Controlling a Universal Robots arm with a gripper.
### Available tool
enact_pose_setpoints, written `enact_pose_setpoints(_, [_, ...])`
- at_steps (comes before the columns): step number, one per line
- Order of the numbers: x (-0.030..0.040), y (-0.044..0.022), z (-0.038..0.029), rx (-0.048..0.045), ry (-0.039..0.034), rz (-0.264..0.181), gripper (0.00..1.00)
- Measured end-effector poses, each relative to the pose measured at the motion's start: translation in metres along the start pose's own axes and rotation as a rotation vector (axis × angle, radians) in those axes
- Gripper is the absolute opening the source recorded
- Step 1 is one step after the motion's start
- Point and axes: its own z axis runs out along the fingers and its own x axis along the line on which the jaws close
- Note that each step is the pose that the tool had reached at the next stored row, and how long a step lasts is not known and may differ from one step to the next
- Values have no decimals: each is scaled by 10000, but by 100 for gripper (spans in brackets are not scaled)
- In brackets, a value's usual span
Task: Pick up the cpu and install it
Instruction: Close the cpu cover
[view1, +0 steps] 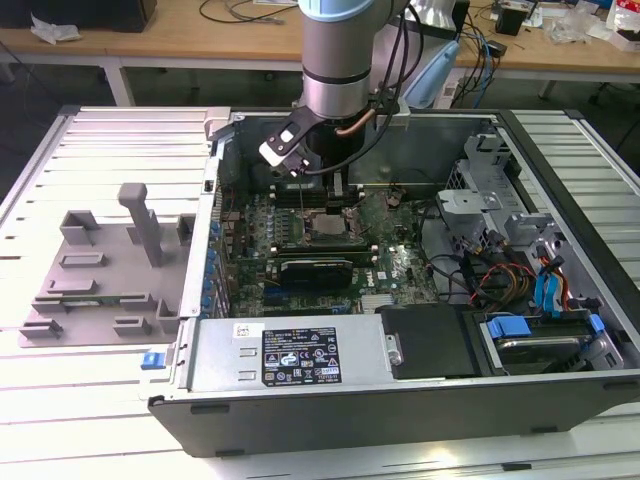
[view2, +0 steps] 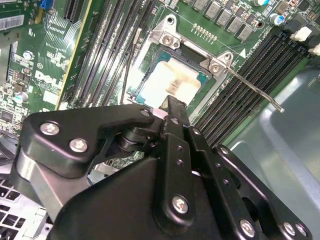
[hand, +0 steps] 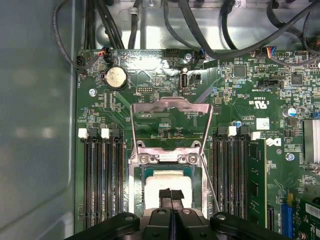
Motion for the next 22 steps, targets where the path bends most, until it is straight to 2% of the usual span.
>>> enact_pose_setpoints(2, [0,0,0,1,0,-1,11])
enact_pose_setpoints(3, [0,1,-20,2,-1,0,11])
enact_pose_setpoints(5, [1,11,-162,1,0,-2,11])
enact_pose_setpoints(7, [2,14,-220,1,0,-1,11])
enact_pose_setpoints(12, [3,27,-418,1,-1,0,11])
enact_pose_setpoints(14, [3,34,-421,2,-2,0,11])
enact_pose_setpoints(18, [4,148,-413,0,0,-1,11])
enact_pose_setpoints(20, [5,214,-408,1,0,0,11])
enact_pose_setpoints(22, [6,328,-401,1,-1,1,11])
